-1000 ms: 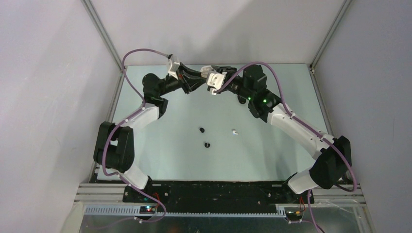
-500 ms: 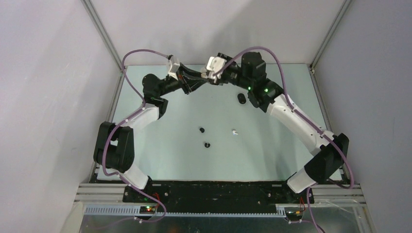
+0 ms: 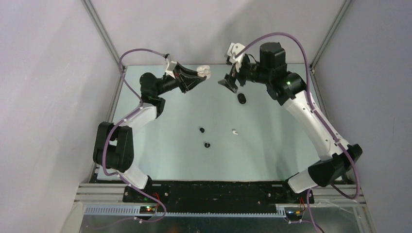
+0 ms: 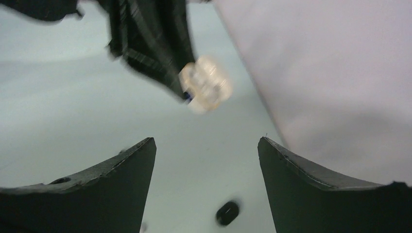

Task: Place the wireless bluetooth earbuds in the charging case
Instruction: Rotate the left earbud at the center of the board.

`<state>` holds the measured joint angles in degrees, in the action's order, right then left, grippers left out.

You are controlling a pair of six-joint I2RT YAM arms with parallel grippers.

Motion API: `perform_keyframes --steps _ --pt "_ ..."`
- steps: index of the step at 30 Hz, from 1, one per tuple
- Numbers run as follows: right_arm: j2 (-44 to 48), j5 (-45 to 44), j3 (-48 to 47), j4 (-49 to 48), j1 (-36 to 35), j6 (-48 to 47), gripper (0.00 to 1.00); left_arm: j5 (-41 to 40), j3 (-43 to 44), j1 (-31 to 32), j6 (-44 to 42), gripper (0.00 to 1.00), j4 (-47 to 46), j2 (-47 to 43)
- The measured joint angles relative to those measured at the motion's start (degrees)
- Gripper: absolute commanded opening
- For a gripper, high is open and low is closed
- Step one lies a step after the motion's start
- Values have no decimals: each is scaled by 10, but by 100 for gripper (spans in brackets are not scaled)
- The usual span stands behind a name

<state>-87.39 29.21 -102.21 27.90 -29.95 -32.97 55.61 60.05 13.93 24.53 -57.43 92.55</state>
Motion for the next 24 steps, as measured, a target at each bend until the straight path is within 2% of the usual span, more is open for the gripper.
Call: perform_keyframes --steps 6,9,18,24 --pt "70 33 163 32 35 -41 76 -11 -8 -21 -2 0 48 -8" --pt "58 38 218 67 57 -85 75 -13 -25 -34 -12 0 88 -30" --pt "-100 21 229 184 80 -254 61 -27 -49 -56 -85 0 218 -107" --pt "-194 -7 209 233 78 -347 61 -40 -54 -56 -111 0 269 -131"
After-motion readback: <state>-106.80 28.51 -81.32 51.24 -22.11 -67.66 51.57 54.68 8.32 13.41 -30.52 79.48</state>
